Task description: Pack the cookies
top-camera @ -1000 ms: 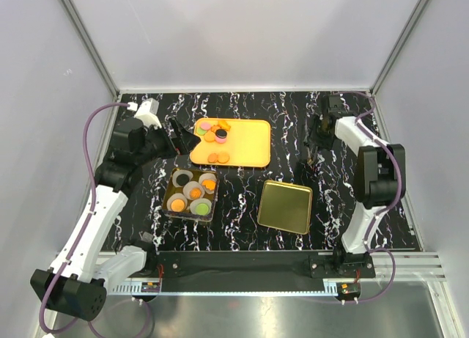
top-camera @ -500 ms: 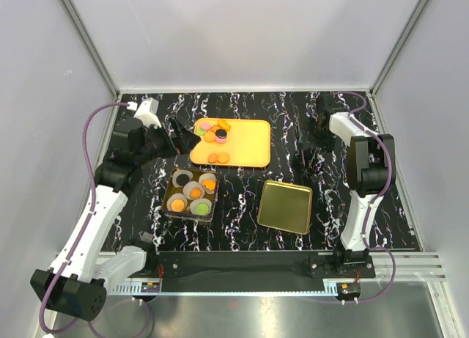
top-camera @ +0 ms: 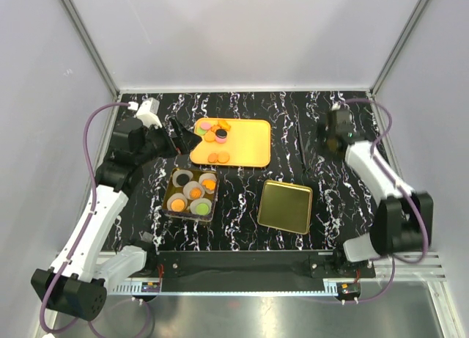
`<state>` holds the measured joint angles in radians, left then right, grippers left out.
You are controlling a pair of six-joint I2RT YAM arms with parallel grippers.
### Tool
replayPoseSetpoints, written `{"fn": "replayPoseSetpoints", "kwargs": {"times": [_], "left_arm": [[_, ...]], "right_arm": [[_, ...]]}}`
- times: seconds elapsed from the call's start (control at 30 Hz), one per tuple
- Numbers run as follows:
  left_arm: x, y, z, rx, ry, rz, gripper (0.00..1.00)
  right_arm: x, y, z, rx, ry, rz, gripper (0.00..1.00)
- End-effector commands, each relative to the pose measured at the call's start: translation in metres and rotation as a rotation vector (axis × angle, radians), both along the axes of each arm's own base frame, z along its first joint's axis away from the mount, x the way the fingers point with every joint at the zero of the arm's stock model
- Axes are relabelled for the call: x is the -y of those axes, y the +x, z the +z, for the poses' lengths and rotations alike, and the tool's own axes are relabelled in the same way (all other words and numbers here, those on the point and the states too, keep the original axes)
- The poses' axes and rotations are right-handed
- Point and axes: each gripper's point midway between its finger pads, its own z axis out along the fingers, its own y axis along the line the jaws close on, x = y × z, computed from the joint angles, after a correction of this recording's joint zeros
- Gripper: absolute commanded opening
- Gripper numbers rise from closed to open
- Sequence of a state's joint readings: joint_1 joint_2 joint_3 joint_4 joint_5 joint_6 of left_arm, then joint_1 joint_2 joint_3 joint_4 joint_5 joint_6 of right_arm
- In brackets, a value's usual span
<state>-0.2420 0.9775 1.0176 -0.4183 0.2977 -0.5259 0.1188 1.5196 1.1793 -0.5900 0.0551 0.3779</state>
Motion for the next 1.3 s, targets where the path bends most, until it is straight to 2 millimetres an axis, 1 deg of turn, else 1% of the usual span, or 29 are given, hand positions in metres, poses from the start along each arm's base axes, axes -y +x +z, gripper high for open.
{"fn": "replayPoseSetpoints", "kwargs": {"times": [0.0, 0.03, 0.07, 0.1, 0.13, 0.2, 0.23, 0.27, 0.3, 0.33, 0.4, 0.5, 0.6, 0.67, 0.7, 0.77, 0.87, 0.93, 1.2, 1.27], "left_arm": [[0.014, 0.001, 0.004, 0.021, -0.05, -0.062, 0.99], [0.019, 0.0, 0.003, 0.014, -0.052, -0.079, 0.99], [0.021, 0.0, 0.0, 0.001, -0.05, -0.087, 0.99], [0.023, 0.0, -0.001, -0.001, -0.047, -0.092, 0.99], [0.027, -0.003, -0.002, -0.004, -0.045, -0.104, 0.99], [0.029, -0.003, -0.004, -0.007, -0.039, -0.104, 0.99], [0.031, -0.005, -0.004, -0.009, -0.035, -0.111, 0.99], [0.031, -0.005, -0.004, -0.008, -0.033, -0.11, 0.99], [0.033, -0.005, -0.006, -0.016, -0.032, -0.114, 0.99], [0.035, -0.005, -0.007, -0.021, -0.031, -0.122, 0.99], [0.038, -0.006, -0.01, -0.027, -0.028, -0.131, 0.99], [0.041, -0.007, -0.014, -0.038, -0.026, -0.143, 0.99], [0.044, -0.008, -0.015, -0.043, -0.027, -0.152, 0.99], [0.044, -0.009, -0.016, -0.046, -0.028, -0.156, 0.99], [0.045, -0.009, -0.016, -0.048, -0.028, -0.159, 0.99], [0.046, -0.009, -0.015, -0.046, -0.031, -0.166, 0.99], [0.048, -0.01, -0.017, -0.052, -0.034, -0.174, 0.99], [0.05, -0.011, -0.019, -0.056, -0.034, -0.179, 0.99], [0.054, -0.011, -0.025, -0.077, -0.036, -0.192, 0.99], [0.053, -0.011, -0.026, -0.08, -0.036, -0.19, 0.99]], "right_arm": [[-0.026, -0.046, -0.017, -0.024, 0.023, 0.004, 0.77], [-0.028, -0.058, -0.013, -0.015, 0.025, 0.003, 0.75], [-0.037, -0.075, -0.026, -0.05, 0.033, 0.009, 0.7], [-0.042, -0.083, -0.023, -0.039, 0.049, 0.011, 0.7], [-0.045, -0.098, -0.034, -0.077, 0.049, 0.015, 0.69], [-0.047, -0.112, -0.037, -0.087, 0.056, -0.01, 0.66], [-0.045, -0.124, -0.046, -0.117, 0.055, -0.016, 0.65], [-0.041, -0.128, -0.049, -0.123, 0.055, -0.043, 0.65], [-0.039, -0.131, -0.045, -0.107, 0.058, -0.054, 0.64], [-0.034, -0.139, -0.048, -0.125, 0.046, -0.07, 0.64], [-0.029, -0.145, -0.043, -0.117, 0.042, -0.095, 0.64], [-0.026, -0.148, -0.039, -0.108, 0.04, -0.116, 0.67], [-0.026, -0.149, -0.048, -0.136, 0.036, -0.123, 0.67], [-0.032, -0.15, -0.054, -0.156, 0.061, -0.111, 0.65], [-0.036, -0.145, -0.055, -0.147, 0.078, -0.108, 0.64], [-0.039, -0.142, -0.059, -0.153, 0.088, -0.113, 0.63], [-0.031, -0.14, -0.068, -0.16, 0.049, -0.142, 0.63], [-0.03, -0.142, -0.072, -0.169, 0.042, -0.153, 0.63], [-0.032, -0.143, -0.084, -0.178, 0.059, -0.169, 0.61], [-0.032, -0.146, -0.092, -0.193, 0.059, -0.171, 0.59]]}}
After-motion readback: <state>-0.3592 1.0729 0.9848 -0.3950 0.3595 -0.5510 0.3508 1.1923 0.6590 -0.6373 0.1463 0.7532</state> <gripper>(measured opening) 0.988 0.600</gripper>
